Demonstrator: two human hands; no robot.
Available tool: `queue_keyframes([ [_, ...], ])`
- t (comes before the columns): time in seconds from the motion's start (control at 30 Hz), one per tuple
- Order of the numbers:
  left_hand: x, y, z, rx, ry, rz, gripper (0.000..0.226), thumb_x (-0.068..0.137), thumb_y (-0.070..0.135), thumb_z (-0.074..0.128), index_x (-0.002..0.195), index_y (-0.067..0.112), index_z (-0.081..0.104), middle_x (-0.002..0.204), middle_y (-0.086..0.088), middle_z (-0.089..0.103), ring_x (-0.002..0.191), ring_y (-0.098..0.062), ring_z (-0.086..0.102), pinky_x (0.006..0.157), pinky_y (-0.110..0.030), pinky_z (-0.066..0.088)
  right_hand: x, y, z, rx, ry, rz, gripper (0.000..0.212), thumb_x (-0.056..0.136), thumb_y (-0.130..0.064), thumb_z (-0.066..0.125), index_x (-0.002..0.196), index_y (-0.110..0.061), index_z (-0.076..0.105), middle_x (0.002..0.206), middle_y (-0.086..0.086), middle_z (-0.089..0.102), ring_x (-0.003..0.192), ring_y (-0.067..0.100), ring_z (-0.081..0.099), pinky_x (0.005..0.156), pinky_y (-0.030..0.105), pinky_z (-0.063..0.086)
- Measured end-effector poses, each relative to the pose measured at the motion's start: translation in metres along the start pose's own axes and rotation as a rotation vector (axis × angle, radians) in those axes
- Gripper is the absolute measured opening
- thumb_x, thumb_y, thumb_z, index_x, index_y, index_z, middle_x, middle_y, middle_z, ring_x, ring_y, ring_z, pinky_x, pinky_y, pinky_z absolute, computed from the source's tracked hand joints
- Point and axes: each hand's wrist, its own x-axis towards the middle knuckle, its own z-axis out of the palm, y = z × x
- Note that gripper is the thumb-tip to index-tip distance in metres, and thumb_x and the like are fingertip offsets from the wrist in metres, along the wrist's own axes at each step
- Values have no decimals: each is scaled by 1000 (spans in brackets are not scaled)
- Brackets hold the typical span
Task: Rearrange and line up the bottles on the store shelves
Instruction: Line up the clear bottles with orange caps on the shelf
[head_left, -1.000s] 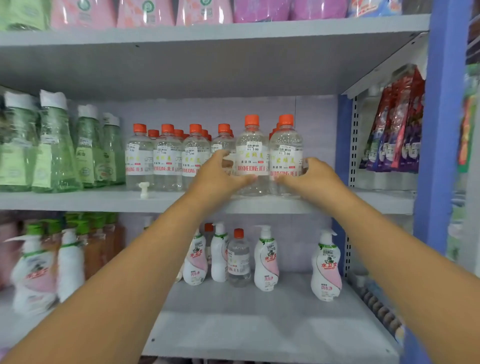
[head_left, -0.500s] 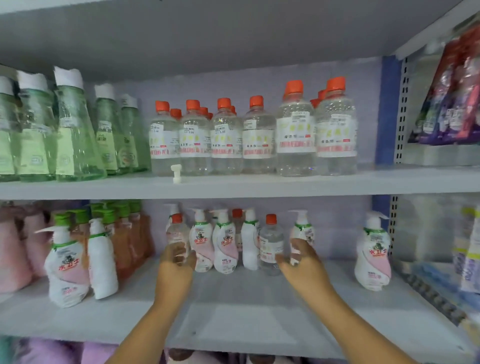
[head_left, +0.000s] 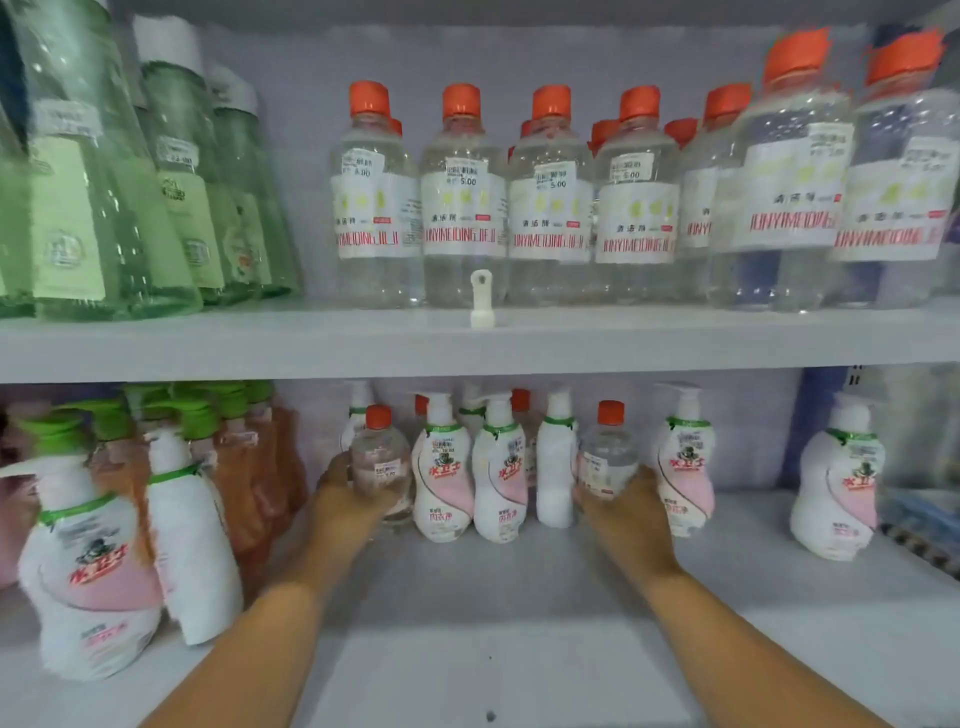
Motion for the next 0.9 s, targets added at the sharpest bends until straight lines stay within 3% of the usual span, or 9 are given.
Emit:
queue_keyframes([
  [0.1,1,-5,-4,8,-41,15,50,76,19,89,110,28,53,95,8,66,84,-14,66,69,-24,51,-2,2,-3,-51,-42,6,20,73,-15,82,87,-19,69,77,-7,75,70,3,72,62,22,55],
  [0.2,-5,-12,-17,33,-83,23,49,68,29,93,101,30,57,100,5,72,90,-18,73,80,-37,59,-9,9,-9,-88,-113,58,44,64,-36,84,102,-24,66,88,-9,76,77,6,73,67,31,58],
  [0.27,-21,-8,-23,35,-114,14,47,72,25,92,103,29,58,100,6,72,91,-16,72,80,-34,57,-23,6,-14,-80,-143,91,55,62,-42,85,109,-23,64,92,-7,76,78,10,74,62,29,58],
  [0.4,-69,3,-33,31,-138,34,51,74,29,91,111,33,56,98,15,68,86,-5,67,67,-23,50,-61,-8,-28,51,-191,74,35,75,-14,84,104,-13,65,91,10,76,76,23,76,67,40,64],
  [0.53,-122,20,-46,40,-138,65,72,58,50,94,120,32,60,109,11,73,99,-10,71,90,-38,57,-94,-40,-50,80,-224,3,35,77,-21,86,97,-23,57,92,-4,71,74,1,66,52,11,46],
  [0.67,-181,54,-62,35,-139,89,78,51,59,93,118,36,60,116,13,71,106,-6,67,98,-38,54,-133,-62,-83,103,-258,-19,33,74,-24,87,94,-28,62,90,-9,72,79,4,69,59,15,47],
  [0.8,-246,116,-79,1,-111,230,65,64,43,92,120,37,60,104,17,74,93,4,70,72,-14,53,-169,-94,-130,198,-269,-129,42,71,-29,90,105,-30,65,92,-13,76,81,-2,71,73,22,56],
  [0.9,-288,183,-92,-88,-121,357,45,71,30,87,108,39,62,91,23,76,79,6,71,58,-9,52,-185,-141,-171,276,-227,-243,39,71,-30,90,102,-30,66,92,-18,75,82,-1,71,73,22,56],
])
